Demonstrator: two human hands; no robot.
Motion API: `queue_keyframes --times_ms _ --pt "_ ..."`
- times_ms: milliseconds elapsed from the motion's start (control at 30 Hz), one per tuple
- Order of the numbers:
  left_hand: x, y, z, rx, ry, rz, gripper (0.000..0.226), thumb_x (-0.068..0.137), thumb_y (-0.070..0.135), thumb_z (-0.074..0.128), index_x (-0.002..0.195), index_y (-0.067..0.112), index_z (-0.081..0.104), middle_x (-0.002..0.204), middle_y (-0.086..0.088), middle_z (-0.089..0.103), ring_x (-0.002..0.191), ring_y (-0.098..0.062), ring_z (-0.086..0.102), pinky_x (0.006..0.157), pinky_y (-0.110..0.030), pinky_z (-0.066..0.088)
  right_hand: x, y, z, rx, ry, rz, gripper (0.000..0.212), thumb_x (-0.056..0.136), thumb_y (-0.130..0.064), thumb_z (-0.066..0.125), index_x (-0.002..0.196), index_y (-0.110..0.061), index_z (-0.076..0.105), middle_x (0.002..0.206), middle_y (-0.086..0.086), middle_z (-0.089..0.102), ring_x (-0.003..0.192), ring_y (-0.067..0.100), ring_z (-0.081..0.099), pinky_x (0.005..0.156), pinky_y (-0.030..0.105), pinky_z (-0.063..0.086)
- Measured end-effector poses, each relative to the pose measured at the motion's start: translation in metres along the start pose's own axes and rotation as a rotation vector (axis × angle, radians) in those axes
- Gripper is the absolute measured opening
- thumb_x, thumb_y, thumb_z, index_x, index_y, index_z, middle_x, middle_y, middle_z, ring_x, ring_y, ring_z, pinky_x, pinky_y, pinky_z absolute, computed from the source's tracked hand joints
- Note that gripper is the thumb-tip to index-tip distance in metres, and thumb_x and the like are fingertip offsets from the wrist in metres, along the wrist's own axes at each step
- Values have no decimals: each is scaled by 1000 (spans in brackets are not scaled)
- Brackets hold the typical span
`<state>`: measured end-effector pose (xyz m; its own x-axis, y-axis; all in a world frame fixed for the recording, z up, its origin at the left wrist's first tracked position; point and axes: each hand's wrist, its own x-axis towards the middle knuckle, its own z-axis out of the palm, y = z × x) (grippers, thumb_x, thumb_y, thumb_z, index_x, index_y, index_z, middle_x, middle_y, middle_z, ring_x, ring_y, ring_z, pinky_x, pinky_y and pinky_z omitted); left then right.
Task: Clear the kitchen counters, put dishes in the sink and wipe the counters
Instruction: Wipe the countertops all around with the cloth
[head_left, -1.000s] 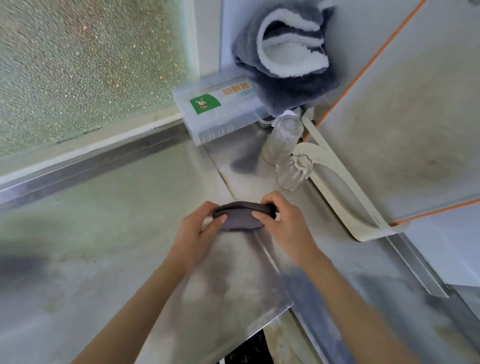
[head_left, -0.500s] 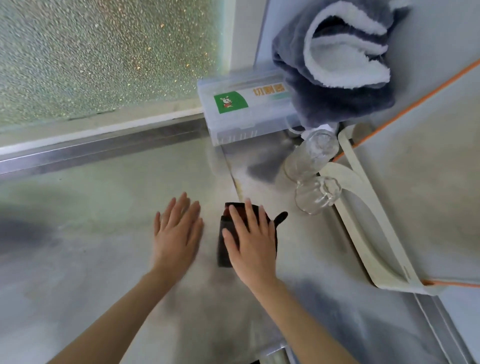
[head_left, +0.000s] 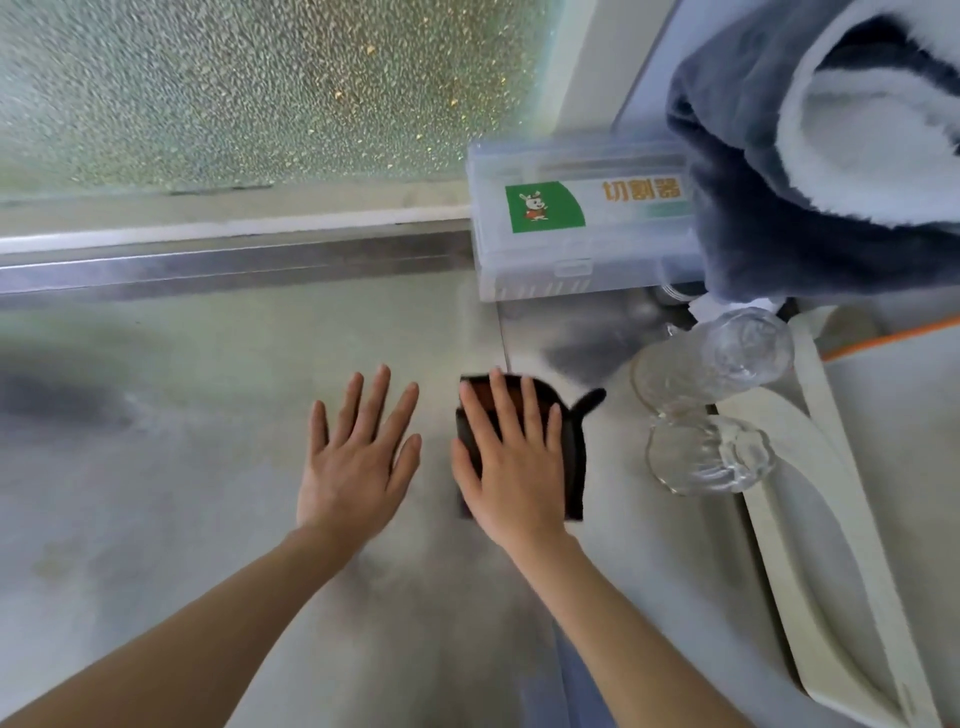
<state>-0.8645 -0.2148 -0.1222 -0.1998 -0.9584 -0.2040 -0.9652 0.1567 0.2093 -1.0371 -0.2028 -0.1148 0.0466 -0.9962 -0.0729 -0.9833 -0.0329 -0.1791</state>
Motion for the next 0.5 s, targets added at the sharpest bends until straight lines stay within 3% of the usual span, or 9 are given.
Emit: queue_keyframes --times_ms 167,367,500 --pt "1 0 1 7 9 5 54 95 51 14 147 37 5 156 6 1 142 -12 -8 113 -49 6 18 16 -2 -23 -48 -160 53 94 -48 34 145 -34 30 156 0 24 142 30 21 113 53 18" --pt "2 0 2 25 17 2 55 95 51 13 147 36 6 156 6 3 143 -15 -2 111 -48 6 60 13 -1 -27 32 15 52 95 -46 33 144 -31 31 154 2 28 140 33 24 112 55 19" --pt "2 1 1 16 10 -7 55 94 50 15 147 37 7 156 6 5 144 -17 1 112 -49 7 -10 13 -2 6 -17 -206 52 94 -47 36 144 -34 32 155 -1 26 142 31 22 112 55 20"
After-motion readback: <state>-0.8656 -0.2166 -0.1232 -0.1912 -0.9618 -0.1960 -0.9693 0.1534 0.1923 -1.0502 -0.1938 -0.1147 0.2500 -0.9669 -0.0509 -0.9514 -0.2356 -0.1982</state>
